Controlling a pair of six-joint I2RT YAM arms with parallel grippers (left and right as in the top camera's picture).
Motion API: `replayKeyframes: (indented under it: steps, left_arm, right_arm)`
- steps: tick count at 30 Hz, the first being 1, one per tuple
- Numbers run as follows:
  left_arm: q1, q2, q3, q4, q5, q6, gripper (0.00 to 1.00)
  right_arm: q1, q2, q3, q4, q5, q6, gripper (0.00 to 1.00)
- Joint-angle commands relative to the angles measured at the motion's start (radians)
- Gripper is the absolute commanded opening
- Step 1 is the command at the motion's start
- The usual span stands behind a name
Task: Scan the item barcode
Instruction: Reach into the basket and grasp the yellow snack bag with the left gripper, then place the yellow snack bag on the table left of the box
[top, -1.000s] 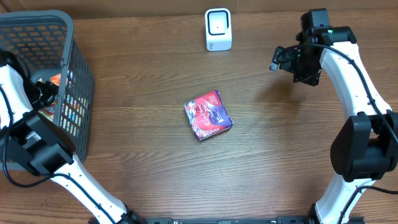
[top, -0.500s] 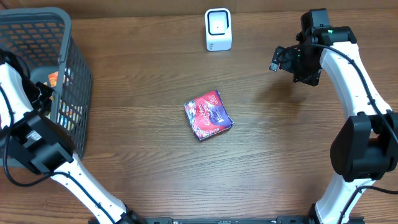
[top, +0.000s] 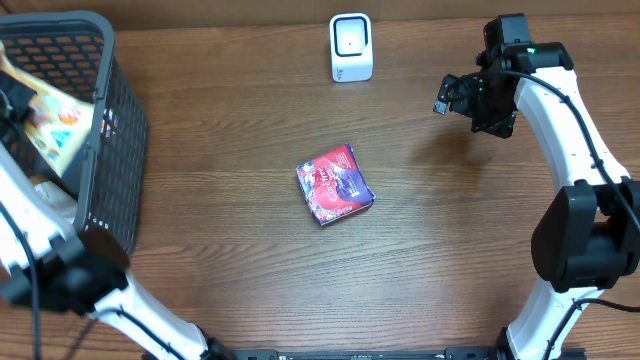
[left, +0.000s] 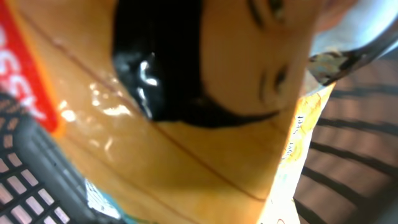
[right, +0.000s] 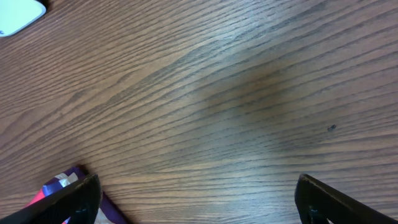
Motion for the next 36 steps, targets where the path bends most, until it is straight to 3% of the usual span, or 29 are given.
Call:
replayKeyframes:
  steps: [1, 7, 12, 16, 19, 21, 25, 30, 33, 36]
  left_arm:
    - [-0.093, -0.193, 0.039, -0.001, 0.136, -0.002, 0.04]
    - [-0.360, -0.233, 0.035, -0.032, 0.175, 0.029, 0.04]
    - [-0.613, -0.157, -0.024, -0.077, 0.093, 0.031, 0.04]
    - [-0.748, -0.071, -0.085, -0.092, -0.122, 0.025, 0.04]
    - [-0.799, -0.002, -0.098, -0.134, -0.325, -0.056, 0.04]
    - [-0.814, 0.066, -0.100, -0.175, -0.385, -0.085, 0.04]
    - [-0.814, 0.135, -0.161, -0.175, -0.181, -0.019, 0.04]
    - [-0.814, 0.177, -0.279, -0.175, -0.148, -0.002, 0.04]
    - [-0.814, 0.179, -0.321, -0.175, -0.087, 0.048, 0.30]
    - [-0.813, 0.178, -0.321, -0.175, 0.006, 0.112, 0.44]
  right_arm:
    - [0.000, -0.027, 0.028, 0.002, 0.006, 0.004, 1.00]
    - [0.000, -0.027, 0.028, 0.002, 0.006, 0.004, 1.00]
    - [0.000, -0.027, 0.028, 0.002, 0.006, 0.004, 1.00]
    - [0.000, -0.027, 0.028, 0.002, 0.006, 0.004, 1.00]
    - [0.000, -0.027, 0.028, 0.002, 0.006, 0.004, 1.00]
    - [0.000, -0.027, 0.028, 0.002, 0.006, 0.004, 1.00]
    - [0.000, -0.027, 0.028, 0.002, 0.006, 0.004, 1.00]
    - [0.000, -0.027, 0.028, 0.002, 0.006, 0.004, 1.00]
    - [0.000, -0.027, 0.028, 0.002, 0.006, 0.004, 1.00]
    - [0.000, -0.027, 0.028, 0.002, 0.006, 0.004, 1.00]
